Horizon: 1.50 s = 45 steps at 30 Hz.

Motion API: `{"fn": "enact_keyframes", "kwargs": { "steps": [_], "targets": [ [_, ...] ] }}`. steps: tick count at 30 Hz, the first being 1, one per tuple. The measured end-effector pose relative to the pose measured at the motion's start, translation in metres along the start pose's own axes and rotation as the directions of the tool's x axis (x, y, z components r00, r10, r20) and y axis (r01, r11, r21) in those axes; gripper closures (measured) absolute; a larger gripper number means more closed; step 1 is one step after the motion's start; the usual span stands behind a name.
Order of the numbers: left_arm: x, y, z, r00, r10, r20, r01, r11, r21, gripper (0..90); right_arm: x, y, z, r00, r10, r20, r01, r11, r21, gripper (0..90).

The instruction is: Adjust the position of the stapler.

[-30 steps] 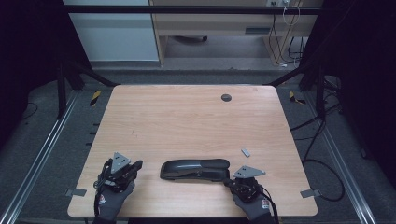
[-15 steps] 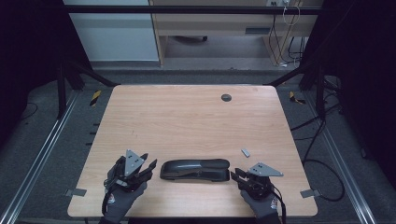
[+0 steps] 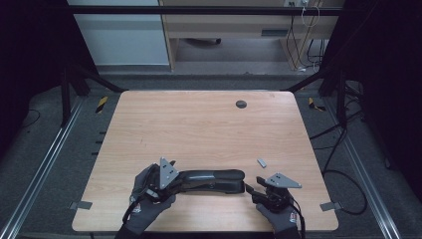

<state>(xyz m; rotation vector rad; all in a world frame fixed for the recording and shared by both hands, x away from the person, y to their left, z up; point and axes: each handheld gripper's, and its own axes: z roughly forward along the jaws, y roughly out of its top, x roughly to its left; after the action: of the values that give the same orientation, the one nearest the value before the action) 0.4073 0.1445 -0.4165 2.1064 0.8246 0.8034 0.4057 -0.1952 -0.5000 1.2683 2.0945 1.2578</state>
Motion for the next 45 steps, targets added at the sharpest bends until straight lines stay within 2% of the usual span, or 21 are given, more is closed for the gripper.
{"fn": "enact_keyframes", "kwargs": {
  "steps": [6,14,19,20,24,26,27,30,31,32,33,36,37,38,39,40,41,42,43,44,45],
  "targets": [
    [-0.015,0.014,0.006,0.9972,0.071,0.023,-0.071,0.9975,-0.001,46.6,0.001,0.001,0.002,1.0000,-0.006,0.001,0.006,1.000,-0.003,33.1],
    [-0.030,0.028,0.010,0.9899,0.134,0.047,-0.134,0.9910,0.000,46.2,-0.003,0.004,-0.003,0.9999,0.012,0.010,-0.012,1.000,-0.013,26.6],
    [-0.043,0.036,0.014,0.9804,0.185,0.069,-0.186,0.9826,0.008,46.2,-0.008,0.005,-0.008,0.9991,0.041,0.013,-0.041,0.999,-0.028,23.4],
    [-0.043,0.036,0.014,0.9804,0.185,0.069,-0.186,0.9826,0.008,46.2,-0.008,0.005,-0.008,0.9991,0.041,0.013,-0.041,0.999,-0.028,23.4],
    [-0.052,0.039,0.018,0.9709,0.225,0.082,-0.227,0.9738,0.015,46.2,-0.010,0.004,-0.010,0.9989,0.045,0.013,-0.045,0.999,-0.028,22.4],
    [-0.054,0.040,0.018,0.9693,0.233,0.078,-0.235,0.9718,0.017,46.2,-0.010,0.004,-0.010,0.9991,0.040,0.013,-0.039,0.999,-0.027,24.1],
    [-0.058,0.041,0.018,0.9631,0.258,0.078,-0.260,0.9653,0.022,46.0,-0.009,0.004,-0.011,0.9992,0.036,0.017,-0.035,0.999,-0.027,25.9],
    [-0.061,0.042,0.019,0.9601,0.269,0.077,-0.271,0.9622,0.024,46.0,-0.009,0.004,-0.010,0.9995,0.029,0.015,-0.028,0.999,-0.020,27.3],
    [-0.064,0.042,0.020,0.9550,0.288,0.073,-0.290,0.9565,0.030,45.8,-0.008,0.003,-0.010,0.9997,0.023,0.011,-0.023,1.000,-0.016,30.4],
    [-0.064,0.042,0.020,0.9550,0.288,0.073,-0.290,0.9565,0.030,45.7,-0.008,0.003,-0.010,0.9997,0.023,0.011,-0.023,1.000,-0.016,30.4],
    [-0.068,0.042,0.022,0.9494,0.306,0.070,-0.309,0.9503,0.037,45.4,-0.007,0.003,-0.010,0.9998,0.014,0.011,-0.013,1.000,-0.013,33.2],
    [-0.071,0.043,0.023,0.9448,0.320,0.070,-0.324,0.9451,0.046,45.2,-0.006,0.002,-0.009,0.9999,0.009,0.011,-0.008,1.000,-0.014,37.2],
    [-0.072,0.043,0.024,0.9422,0.328,0.071,-0.331,0.9425,0.046,44.9,-0.005,0.001,-0.010,0.9999,0.009,0.009,-0.009,1.000,-0.008,42.3],
    [-0.074,0.044,0.025,0.9381,0.340,0.067,-0.343,0.9380,0.048,44.9,-0.005,0.001,-0.010,0.9999,0.009,0.009,-0.009,1.000,-0.008,42.3],
    [-0.077,0.045,0.026,0.9291,0.365,0.059,-0.368,0.9282,0.054,44.5,-0.004,0.000,-0.011,0.9999,0.007,0.009,-0.007,1.000,-0.011,50.3],
    [-0.077,0.045,0.026,0.9291,0.365,0.059,-0.368,0.9282,0.054,44.5,-0.004,0.000,-0.011,0.9999,0.007,0.009,-0.007,1.000,-0.011,50.3],
    [-0.079,0.045,0.027,0.9264,0.372,0.061,-0.375,0.9254,0.055,44.5,-0.003,-0.001,-0.012,0.9999,0.002,0.012,-0.002,1.000,-0.016,59.0],
    [-0.082,0.045,0.029,0.9209,0.385,0.063,-0.388,0.9197,0.058,44.5,-0.002,-0.001,-0.012,0.9999,0.003,0.014,-0.003,1.000,-0.014,62.6],
    [-0.084,0.046,0.030,0.9176,0.393,0.063,-0.396,0.9158,0.065,44.4,-0.002,-0.002,-0.013,0.9999,0.002,0.015,-0.002,1.000,-0.014,65.6],
    [-0.084,0.046,0.030,0.9176,0.393,0.063,-0.396,0.9158,0.065,44.4,-0.002,-0.002,-0.013,0.9999,0.002,0.015,-0.002,1.000,-0.014,65.6],
    [-0.086,0.046,0.033,0.9129,0.404,0.060,-0.407,0.9108,0.068,44.4,-0.002,-0.002,-0.013,0.9998,-0.002,0.017,0.002,1.000,-0.016,68.7]
  ]
}}
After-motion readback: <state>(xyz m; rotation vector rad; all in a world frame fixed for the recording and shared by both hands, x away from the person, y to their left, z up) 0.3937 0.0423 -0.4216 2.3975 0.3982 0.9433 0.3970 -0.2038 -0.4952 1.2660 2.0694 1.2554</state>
